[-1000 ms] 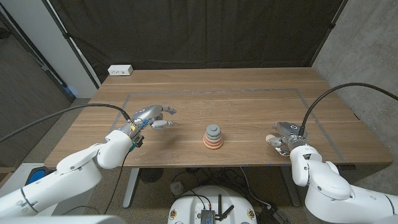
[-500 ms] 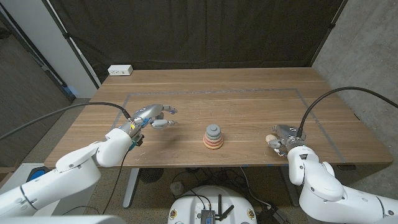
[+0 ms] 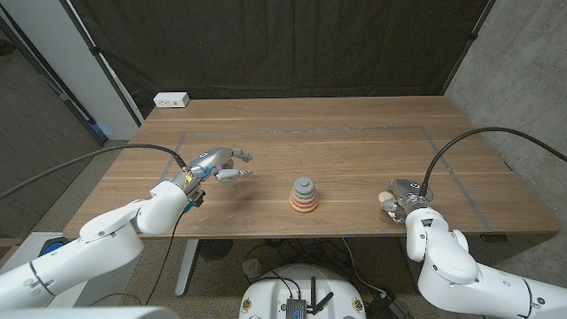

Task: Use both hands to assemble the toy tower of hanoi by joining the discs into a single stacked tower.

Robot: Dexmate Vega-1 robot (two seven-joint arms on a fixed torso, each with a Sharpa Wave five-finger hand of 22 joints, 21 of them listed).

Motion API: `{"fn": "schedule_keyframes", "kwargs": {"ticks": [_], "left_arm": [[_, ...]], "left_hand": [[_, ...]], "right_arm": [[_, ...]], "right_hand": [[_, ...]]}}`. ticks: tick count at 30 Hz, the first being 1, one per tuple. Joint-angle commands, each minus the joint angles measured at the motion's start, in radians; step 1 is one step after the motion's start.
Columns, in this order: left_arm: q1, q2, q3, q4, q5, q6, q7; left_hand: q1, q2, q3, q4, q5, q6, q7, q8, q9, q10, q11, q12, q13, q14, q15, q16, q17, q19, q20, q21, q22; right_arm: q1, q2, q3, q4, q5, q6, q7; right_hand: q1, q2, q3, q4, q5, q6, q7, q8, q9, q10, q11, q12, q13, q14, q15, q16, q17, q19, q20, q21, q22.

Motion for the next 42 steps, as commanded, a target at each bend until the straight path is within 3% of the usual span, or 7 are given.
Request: {"fn": "schedule_keyframes", "kwargs": {"ticks": [1,21,36,42], "left_arm": [[-0.007,-0.001,0.002,0.013,-0.011,-0.009,-0.002],[-0.027,0.006,0.016,0.035,-0.027,-0.027,-0.012],[-0.029,0.007,0.022,0.035,-0.032,-0.033,-0.008],[-0.033,0.006,0.027,0.039,-0.037,-0.039,-0.008]], "left_hand": [[0.004,0.008,0.01,-0.003,-0.001,0.012,0.0,0.0,0.005,0.007,-0.001,0.002,0.004,-0.005,-0.035,0.004,0.003,0.005,-0.1,-0.001,0.003],[-0.003,0.019,0.021,-0.003,-0.002,0.024,0.001,0.001,0.006,0.016,-0.002,0.002,0.007,-0.006,-0.035,0.002,0.003,0.006,-0.1,-0.005,0.002],[-0.005,0.025,0.029,-0.006,-0.003,0.027,0.0,-0.001,0.008,0.022,0.0,0.003,0.01,-0.004,-0.035,0.006,0.008,0.007,-0.1,-0.006,0.003],[-0.006,0.026,0.032,-0.006,-0.004,0.029,0.0,-0.001,0.008,0.027,0.001,0.003,0.009,-0.007,-0.035,0.004,0.005,0.008,-0.1,-0.007,0.003]], "right_arm": [[0.026,0.017,-0.019,0.032,0.001,0.0,0.018],[0.008,0.043,0.002,0.057,-0.021,0.0,0.068],[0.014,0.033,-0.016,0.057,-0.022,0.0,0.086],[-0.008,0.039,0.009,0.051,-0.03,0.0,0.101]], "right_hand": [[0.015,0.003,-0.001,-0.002,-0.004,0.013,0.003,0.007,0.0,0.015,0.0,0.006,0.005,0.015,-0.051,0.004,0.006,0.005,-0.087,0.009,-0.001],[0.016,0.021,-0.002,0.002,-0.002,0.05,-0.005,0.019,-0.003,0.053,-0.005,0.016,0.015,0.024,-0.051,-0.001,0.013,0.007,-0.088,0.013,-0.002],[0.03,0.03,0.004,-0.005,0.005,0.063,-0.002,0.021,-0.003,0.075,-0.01,0.019,0.021,0.027,-0.052,-0.003,0.02,0.01,-0.088,0.014,-0.003],[0.047,0.037,0.009,-0.009,0.008,0.071,0.001,0.024,-0.003,0.1,-0.007,0.026,0.024,0.033,-0.052,-0.003,0.022,0.018,-0.09,0.017,-0.002]]}}
